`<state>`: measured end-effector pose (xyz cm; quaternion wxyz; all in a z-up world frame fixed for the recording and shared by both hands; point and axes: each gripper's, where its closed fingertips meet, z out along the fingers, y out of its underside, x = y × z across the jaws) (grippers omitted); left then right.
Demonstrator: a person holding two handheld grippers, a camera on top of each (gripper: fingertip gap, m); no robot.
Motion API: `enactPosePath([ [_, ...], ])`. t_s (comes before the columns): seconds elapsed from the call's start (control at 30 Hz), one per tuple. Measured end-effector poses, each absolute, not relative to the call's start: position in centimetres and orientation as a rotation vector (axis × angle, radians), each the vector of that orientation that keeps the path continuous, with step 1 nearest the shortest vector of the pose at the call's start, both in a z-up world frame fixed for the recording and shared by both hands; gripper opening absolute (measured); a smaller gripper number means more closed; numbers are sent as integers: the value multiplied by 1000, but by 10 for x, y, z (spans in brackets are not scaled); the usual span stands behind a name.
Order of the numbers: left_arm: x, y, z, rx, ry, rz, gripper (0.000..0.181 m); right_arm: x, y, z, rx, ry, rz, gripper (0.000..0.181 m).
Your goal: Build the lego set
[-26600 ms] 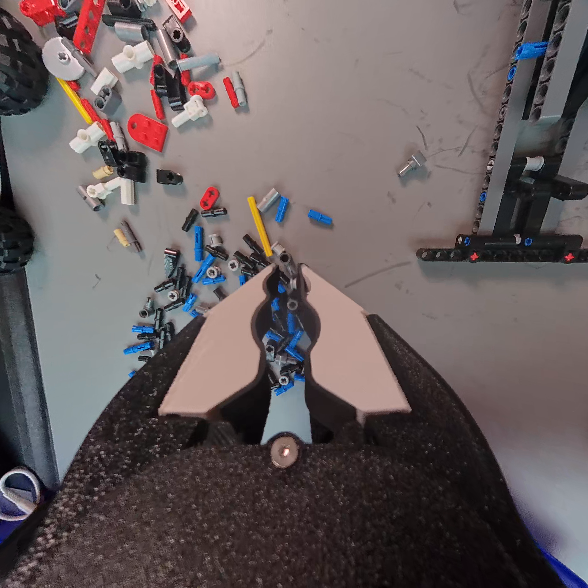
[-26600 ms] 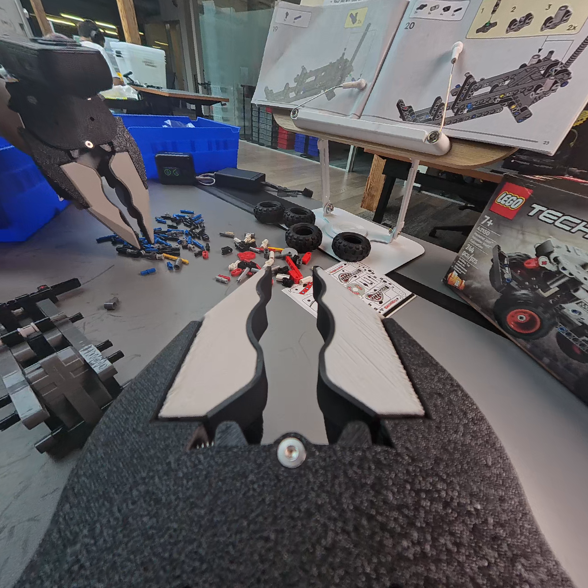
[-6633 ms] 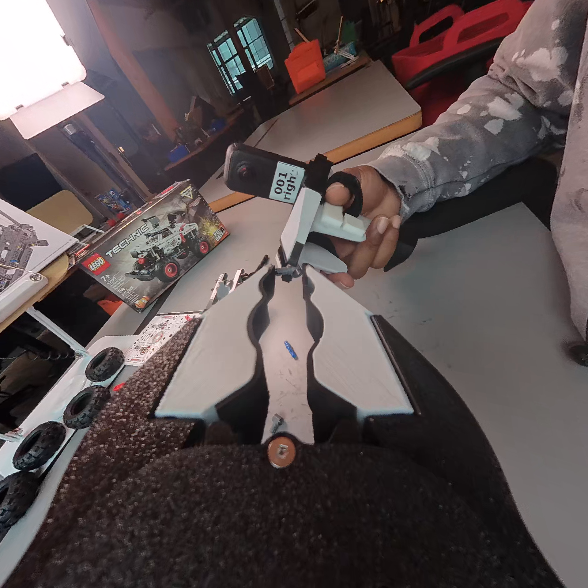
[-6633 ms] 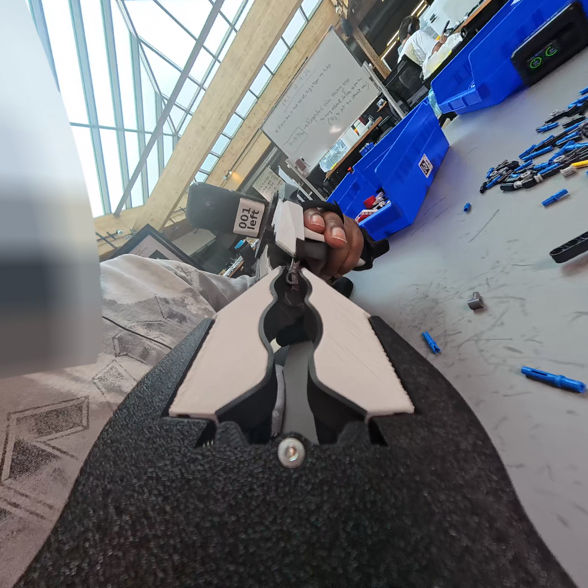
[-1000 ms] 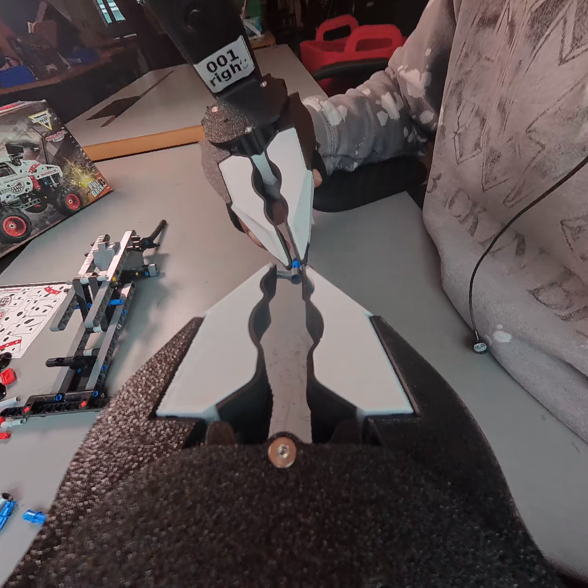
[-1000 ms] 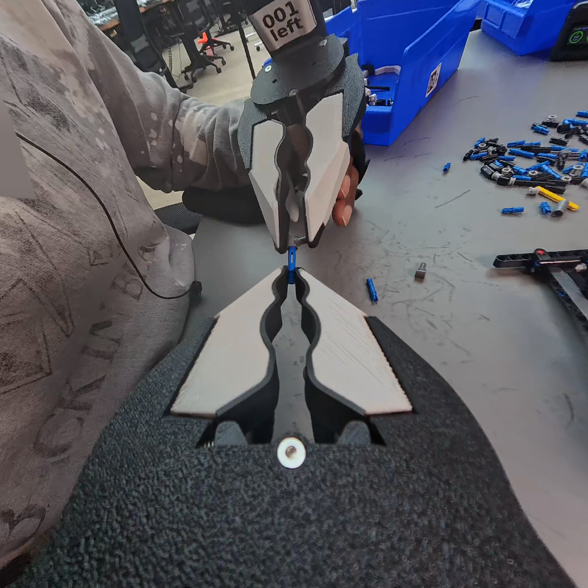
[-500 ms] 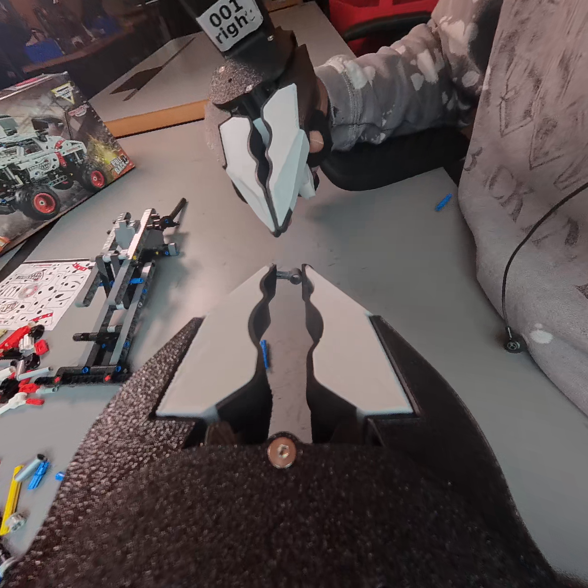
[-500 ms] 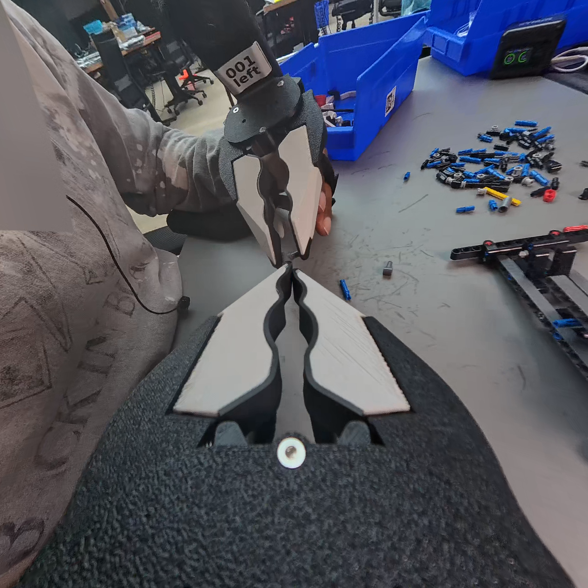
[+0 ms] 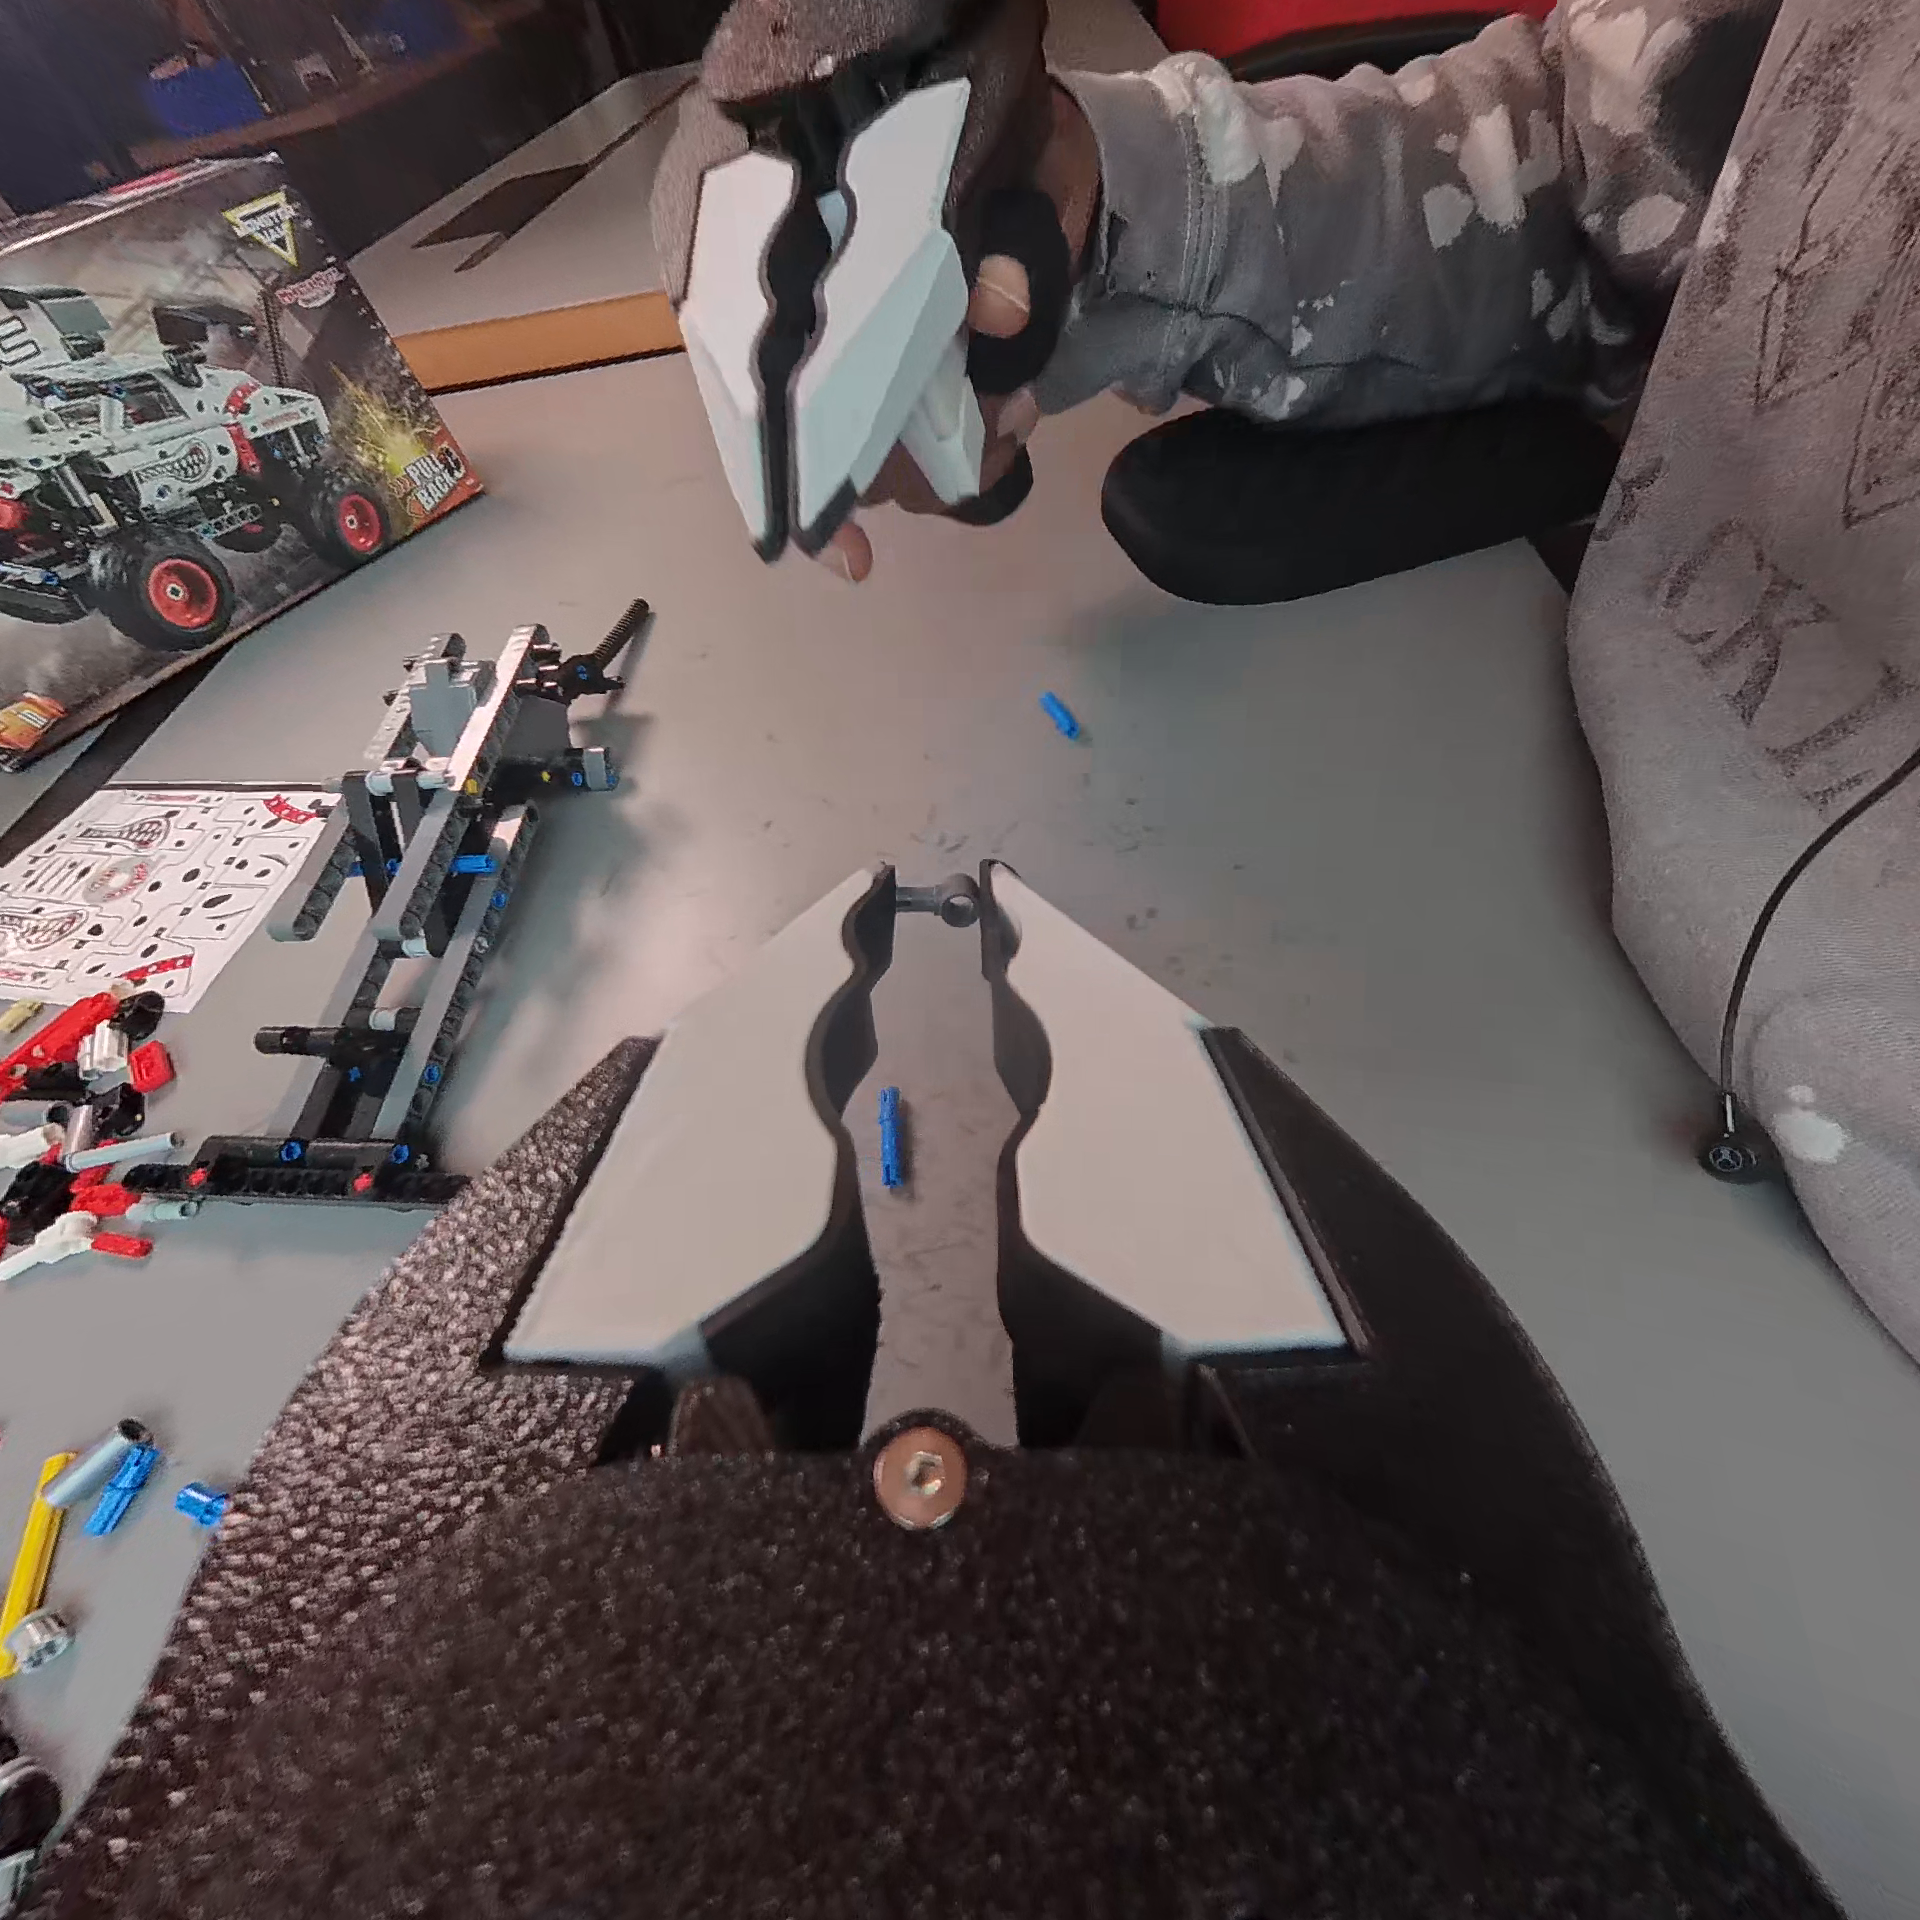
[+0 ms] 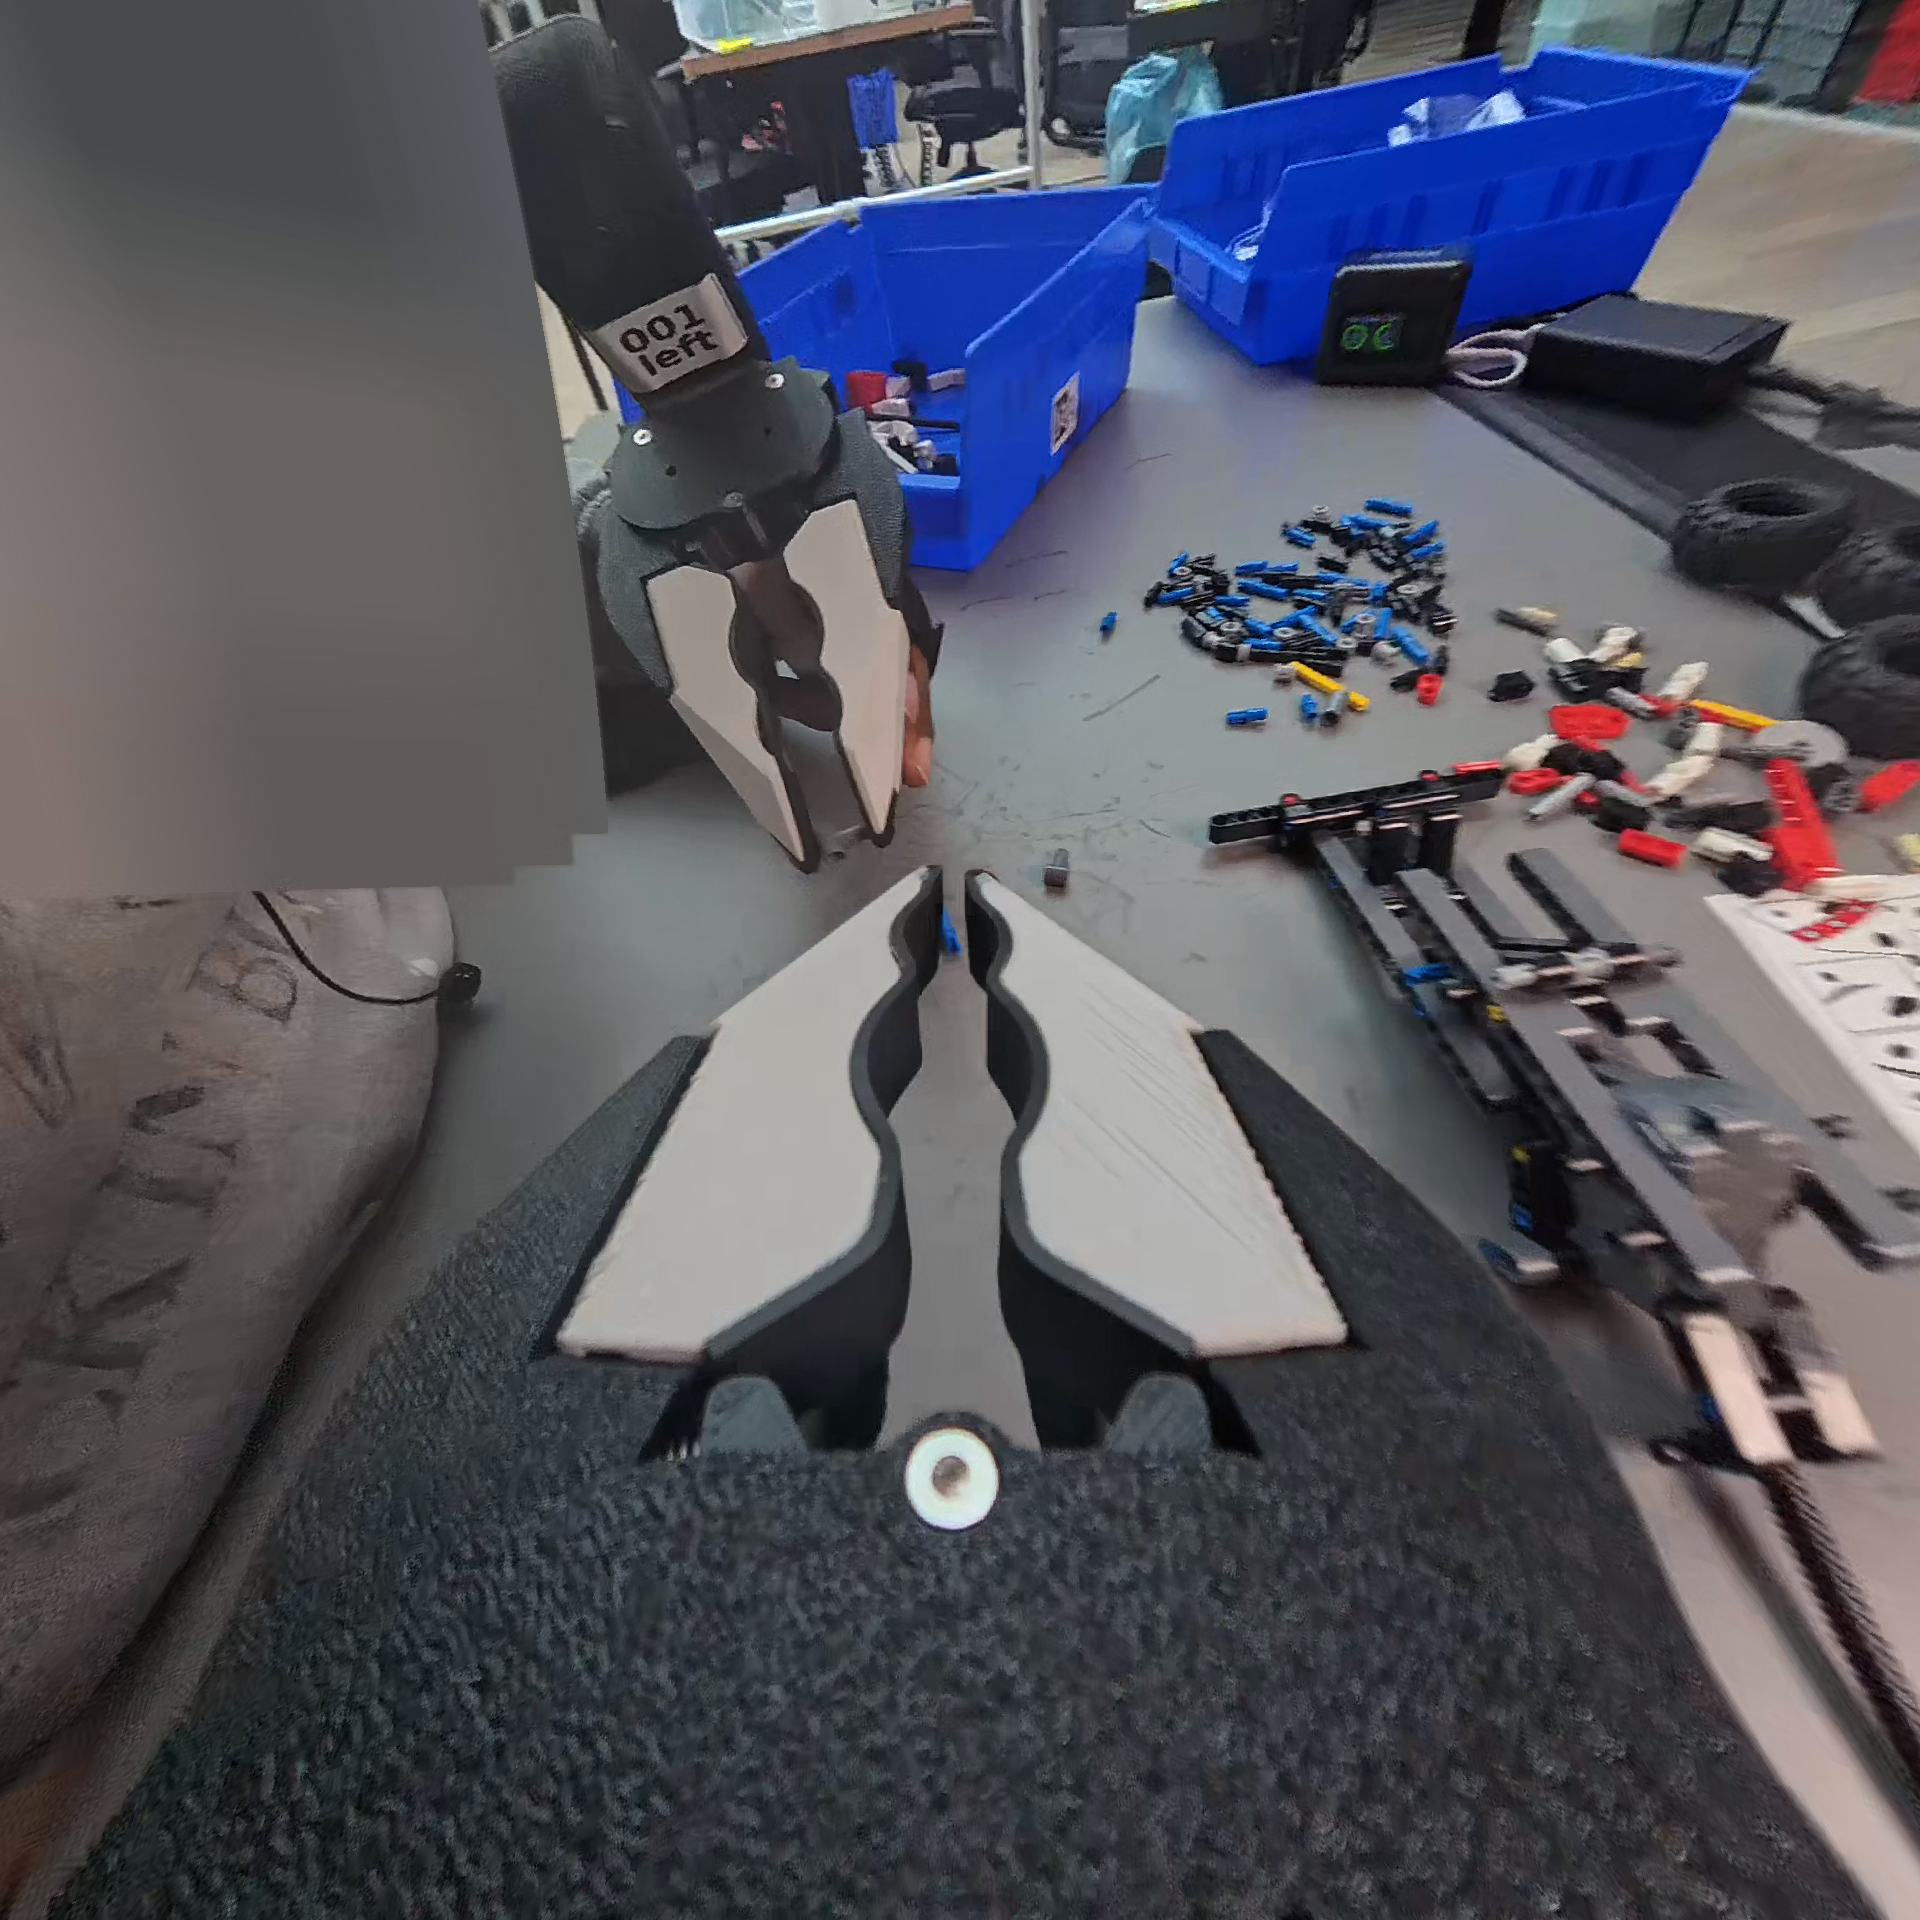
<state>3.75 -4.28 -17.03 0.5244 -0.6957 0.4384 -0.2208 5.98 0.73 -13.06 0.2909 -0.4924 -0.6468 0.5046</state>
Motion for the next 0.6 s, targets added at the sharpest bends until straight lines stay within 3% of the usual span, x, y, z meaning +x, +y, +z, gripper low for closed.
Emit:
enactPosePath([
  [0.1,36,-39,-168,-1666,1023,-509,17,91,24,-138,-1318,-1838,1164,13],
  [0.33,43,-35,-195,-1780,1105,-408,17,119,41,-228,-1459,-2135,719,33],
  [0.6,57,-41,-226,-1848,1276,-269,18,107,93,-232,-1612,-1996,615,27],
])
